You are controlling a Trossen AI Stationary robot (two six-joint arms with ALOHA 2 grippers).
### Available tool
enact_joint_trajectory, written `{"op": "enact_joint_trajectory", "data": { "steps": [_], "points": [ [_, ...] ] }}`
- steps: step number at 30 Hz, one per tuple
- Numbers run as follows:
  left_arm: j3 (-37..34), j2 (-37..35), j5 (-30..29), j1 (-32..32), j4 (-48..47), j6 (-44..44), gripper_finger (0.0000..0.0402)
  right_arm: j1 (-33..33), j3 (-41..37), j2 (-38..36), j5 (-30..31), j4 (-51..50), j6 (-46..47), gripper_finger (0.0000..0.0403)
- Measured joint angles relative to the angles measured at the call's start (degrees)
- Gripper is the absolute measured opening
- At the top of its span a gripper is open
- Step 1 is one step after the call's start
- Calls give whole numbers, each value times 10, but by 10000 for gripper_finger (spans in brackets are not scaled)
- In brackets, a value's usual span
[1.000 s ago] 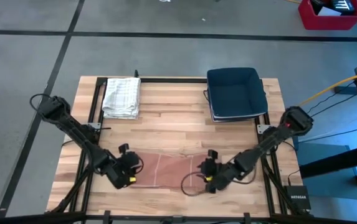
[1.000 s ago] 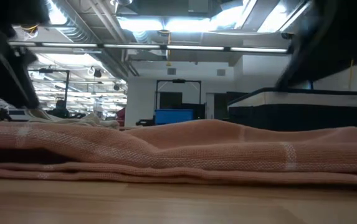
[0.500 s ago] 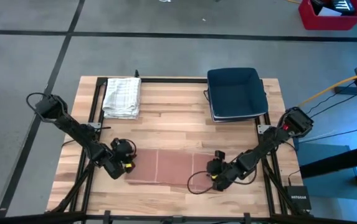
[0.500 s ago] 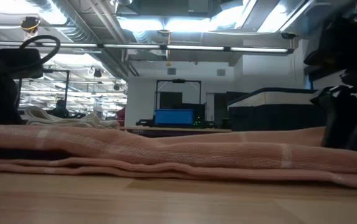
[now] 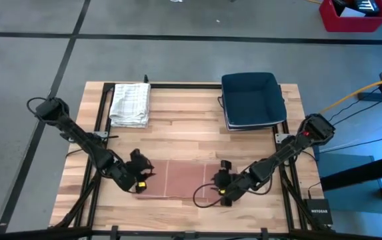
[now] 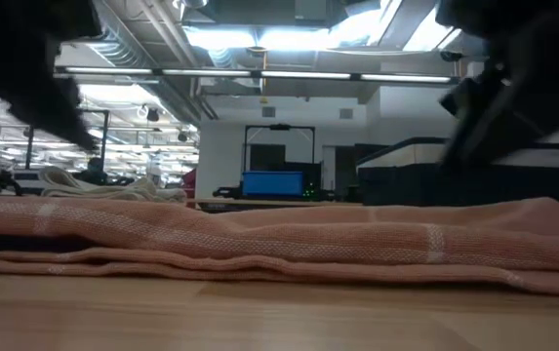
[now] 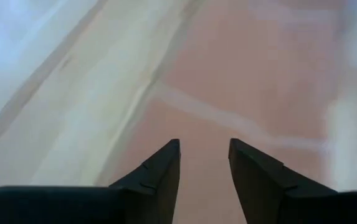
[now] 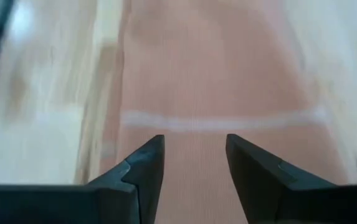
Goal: Fold towel
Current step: Fold the brown towel on the table
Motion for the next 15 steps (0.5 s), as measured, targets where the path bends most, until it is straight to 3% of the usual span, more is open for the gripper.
{"op": "enact_joint_trajectory", "data": {
  "steps": [6, 10, 15],
  "points": [
    [-27, 58, 10, 3, 112, 66, 130, -20, -6, 31, 26, 56, -45, 175],
    [-33, 118, 56, -3, 113, 21, 130, -22, -5, 57, -10, 42, -44, 175],
    [-33, 183, 45, -24, 109, -21, 130, -17, -4, 74, -37, 0, -42, 175]
  ]
}}
